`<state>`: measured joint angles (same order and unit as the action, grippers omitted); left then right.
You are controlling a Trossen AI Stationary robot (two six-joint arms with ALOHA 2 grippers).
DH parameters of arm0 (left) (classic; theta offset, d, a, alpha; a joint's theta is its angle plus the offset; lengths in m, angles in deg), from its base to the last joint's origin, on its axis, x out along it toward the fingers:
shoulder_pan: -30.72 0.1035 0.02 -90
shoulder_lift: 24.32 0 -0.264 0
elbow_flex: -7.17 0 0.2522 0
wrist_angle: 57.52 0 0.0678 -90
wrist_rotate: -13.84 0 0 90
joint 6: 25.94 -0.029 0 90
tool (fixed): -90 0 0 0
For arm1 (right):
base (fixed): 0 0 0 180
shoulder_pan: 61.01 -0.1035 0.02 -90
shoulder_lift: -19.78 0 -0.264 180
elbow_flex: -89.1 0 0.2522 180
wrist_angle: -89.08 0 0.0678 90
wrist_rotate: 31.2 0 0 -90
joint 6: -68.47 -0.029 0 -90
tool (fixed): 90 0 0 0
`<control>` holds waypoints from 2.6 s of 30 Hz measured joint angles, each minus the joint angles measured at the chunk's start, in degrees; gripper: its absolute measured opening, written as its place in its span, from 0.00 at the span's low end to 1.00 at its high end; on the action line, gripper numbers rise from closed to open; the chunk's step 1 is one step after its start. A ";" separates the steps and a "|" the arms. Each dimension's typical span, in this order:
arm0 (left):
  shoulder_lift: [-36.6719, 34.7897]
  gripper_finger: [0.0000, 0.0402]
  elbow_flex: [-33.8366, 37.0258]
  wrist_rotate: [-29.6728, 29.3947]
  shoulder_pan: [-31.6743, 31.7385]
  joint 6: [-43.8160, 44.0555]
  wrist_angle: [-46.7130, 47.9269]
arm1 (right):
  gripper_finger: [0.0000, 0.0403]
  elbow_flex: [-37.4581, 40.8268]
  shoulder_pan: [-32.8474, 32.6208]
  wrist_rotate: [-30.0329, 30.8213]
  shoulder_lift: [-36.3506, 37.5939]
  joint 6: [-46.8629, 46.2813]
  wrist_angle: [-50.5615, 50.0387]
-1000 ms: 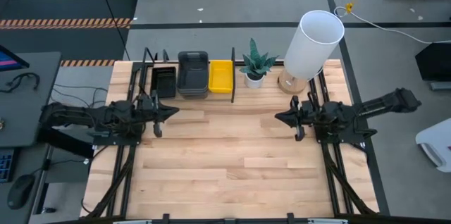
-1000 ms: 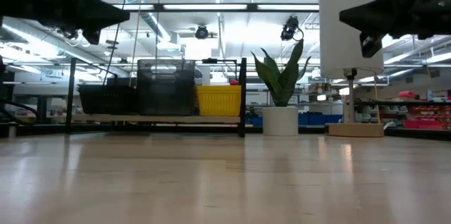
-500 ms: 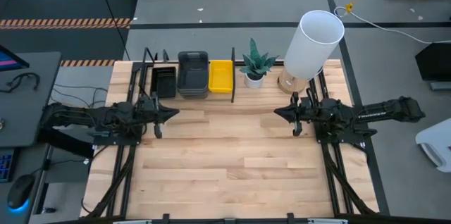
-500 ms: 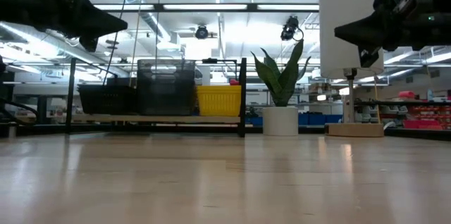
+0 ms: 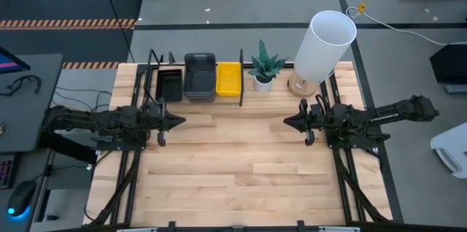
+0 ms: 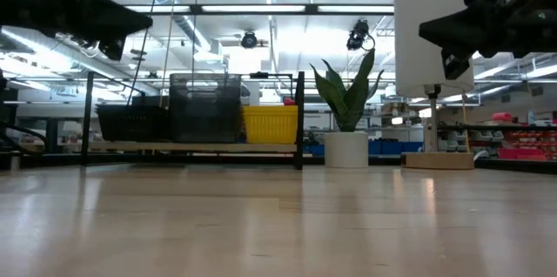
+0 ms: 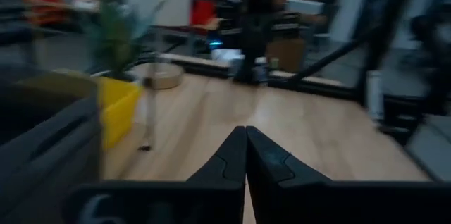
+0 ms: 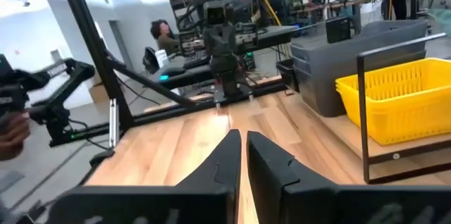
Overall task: Stack baskets on shelf by color
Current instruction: Return to Home Position
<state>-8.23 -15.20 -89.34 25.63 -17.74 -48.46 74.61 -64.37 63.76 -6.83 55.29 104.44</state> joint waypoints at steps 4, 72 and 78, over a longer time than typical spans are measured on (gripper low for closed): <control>-0.04 0.02 0.97 2.92 -0.04 -1.95 -4.58 | 0.08 -0.14 0.60 0.56 -0.02 0.93 0.01; 0.01 0.08 1.60 -0.52 0.09 1.28 -6.06 | 0.08 -0.21 0.92 0.95 -0.17 3.92 -0.06; 0.01 0.10 1.60 -0.52 0.09 1.30 -6.06 | 0.08 -0.21 0.92 0.95 -0.17 3.92 -0.06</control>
<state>-8.22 -13.60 -89.86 25.72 -16.45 -54.52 74.41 -63.45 64.71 -7.01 59.21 104.38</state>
